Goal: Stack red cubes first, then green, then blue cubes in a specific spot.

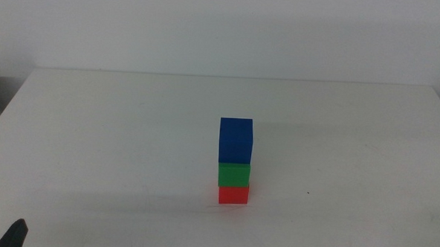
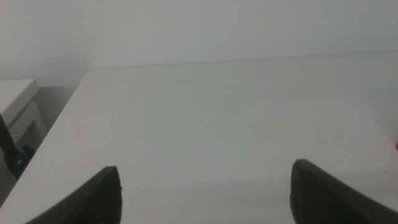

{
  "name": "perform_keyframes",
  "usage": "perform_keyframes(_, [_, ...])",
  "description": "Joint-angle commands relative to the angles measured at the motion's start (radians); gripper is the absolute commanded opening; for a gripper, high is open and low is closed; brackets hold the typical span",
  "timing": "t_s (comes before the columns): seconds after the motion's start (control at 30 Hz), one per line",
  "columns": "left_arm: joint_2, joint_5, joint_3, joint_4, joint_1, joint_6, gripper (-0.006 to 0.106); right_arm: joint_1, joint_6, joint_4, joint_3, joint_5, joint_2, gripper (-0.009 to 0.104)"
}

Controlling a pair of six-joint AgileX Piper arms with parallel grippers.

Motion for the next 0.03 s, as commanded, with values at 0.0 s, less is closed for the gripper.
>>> perform_keyframes(0.0, [-0.022,-0.084,-0.003,-0.007,-0.003,-0.006,0.092,-0.007,-0.008,-0.008,-0.018,-0.080,-0.021,0.092])
